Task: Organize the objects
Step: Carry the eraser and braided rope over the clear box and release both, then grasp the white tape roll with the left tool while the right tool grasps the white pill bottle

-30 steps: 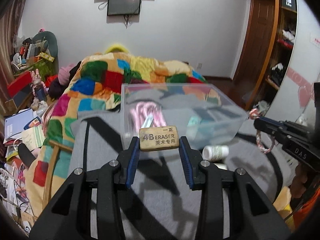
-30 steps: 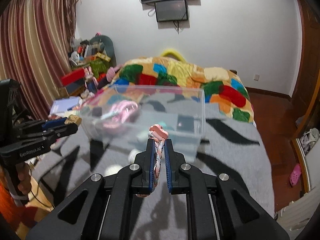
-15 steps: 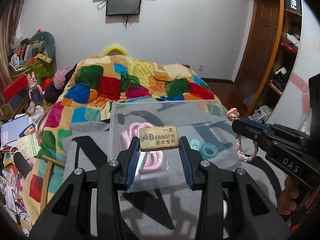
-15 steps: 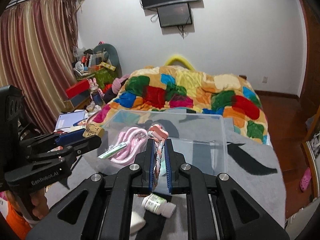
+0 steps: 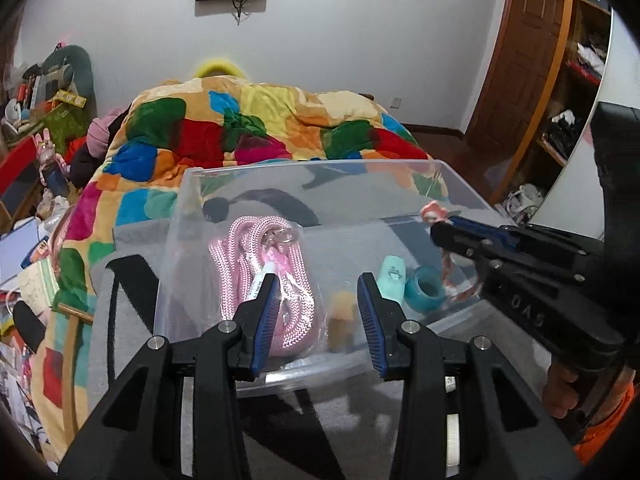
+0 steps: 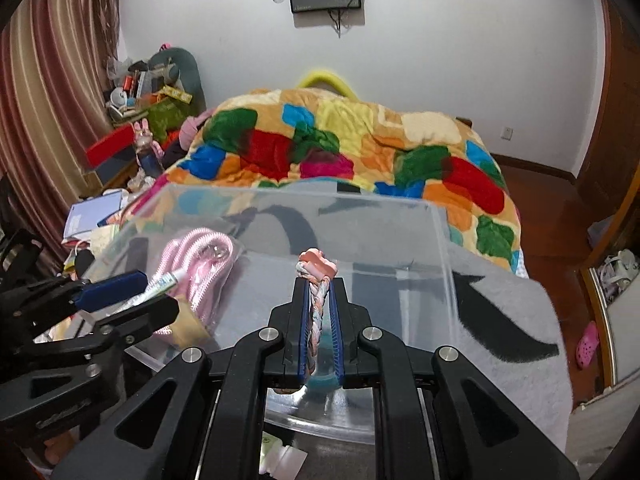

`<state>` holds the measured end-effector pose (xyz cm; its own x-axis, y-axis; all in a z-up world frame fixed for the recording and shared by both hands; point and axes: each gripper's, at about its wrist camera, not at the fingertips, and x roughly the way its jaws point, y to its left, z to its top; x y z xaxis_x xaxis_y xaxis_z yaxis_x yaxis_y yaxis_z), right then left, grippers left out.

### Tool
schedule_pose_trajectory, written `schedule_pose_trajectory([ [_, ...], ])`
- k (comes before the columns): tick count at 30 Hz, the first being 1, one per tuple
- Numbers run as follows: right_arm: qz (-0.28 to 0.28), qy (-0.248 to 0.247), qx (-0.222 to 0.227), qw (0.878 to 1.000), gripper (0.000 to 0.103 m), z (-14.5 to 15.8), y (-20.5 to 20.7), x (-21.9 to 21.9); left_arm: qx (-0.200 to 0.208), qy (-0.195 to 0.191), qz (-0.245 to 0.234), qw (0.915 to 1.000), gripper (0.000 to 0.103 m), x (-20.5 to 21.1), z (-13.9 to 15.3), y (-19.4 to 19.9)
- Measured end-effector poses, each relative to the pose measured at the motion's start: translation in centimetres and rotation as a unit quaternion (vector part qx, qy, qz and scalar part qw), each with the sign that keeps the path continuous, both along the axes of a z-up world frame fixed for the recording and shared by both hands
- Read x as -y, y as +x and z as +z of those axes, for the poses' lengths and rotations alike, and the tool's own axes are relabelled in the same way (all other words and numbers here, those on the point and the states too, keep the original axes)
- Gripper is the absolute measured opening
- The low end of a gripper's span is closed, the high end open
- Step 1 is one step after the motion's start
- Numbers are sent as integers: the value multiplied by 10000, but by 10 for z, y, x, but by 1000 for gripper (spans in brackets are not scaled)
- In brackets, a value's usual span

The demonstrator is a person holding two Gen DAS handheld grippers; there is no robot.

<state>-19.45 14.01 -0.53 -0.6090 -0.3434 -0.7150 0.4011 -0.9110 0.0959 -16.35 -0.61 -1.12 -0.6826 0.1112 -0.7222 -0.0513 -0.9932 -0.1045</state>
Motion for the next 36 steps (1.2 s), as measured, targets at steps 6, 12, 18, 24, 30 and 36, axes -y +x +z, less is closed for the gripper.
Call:
schedule_pose_trajectory([
  [6,95,-62,79,9999,23,0,10,-7,-76,-3,1,10000,61,-1,5,12],
  [12,86,-77,-196,9997,45,13,35,-26,-317,-237,109,9992,92,-3,16,39],
  [18,20,-151,-350,9993,59,18,65,-52,-376,-317,-41,9988,96,-14,16,64],
  [24,-45,-190,-336,9992,60,8,89,-65,-195,-71,-466,9987,96,-31,2,78],
  [30,-54,-321,-141,9994,60,-6,98,-64,186,13,-859,9961,67,-53,-25,78],
  [36,93,-362,81,9993,60,-17,98,-49,316,324,-964,9943,26,-49,-38,84],
])
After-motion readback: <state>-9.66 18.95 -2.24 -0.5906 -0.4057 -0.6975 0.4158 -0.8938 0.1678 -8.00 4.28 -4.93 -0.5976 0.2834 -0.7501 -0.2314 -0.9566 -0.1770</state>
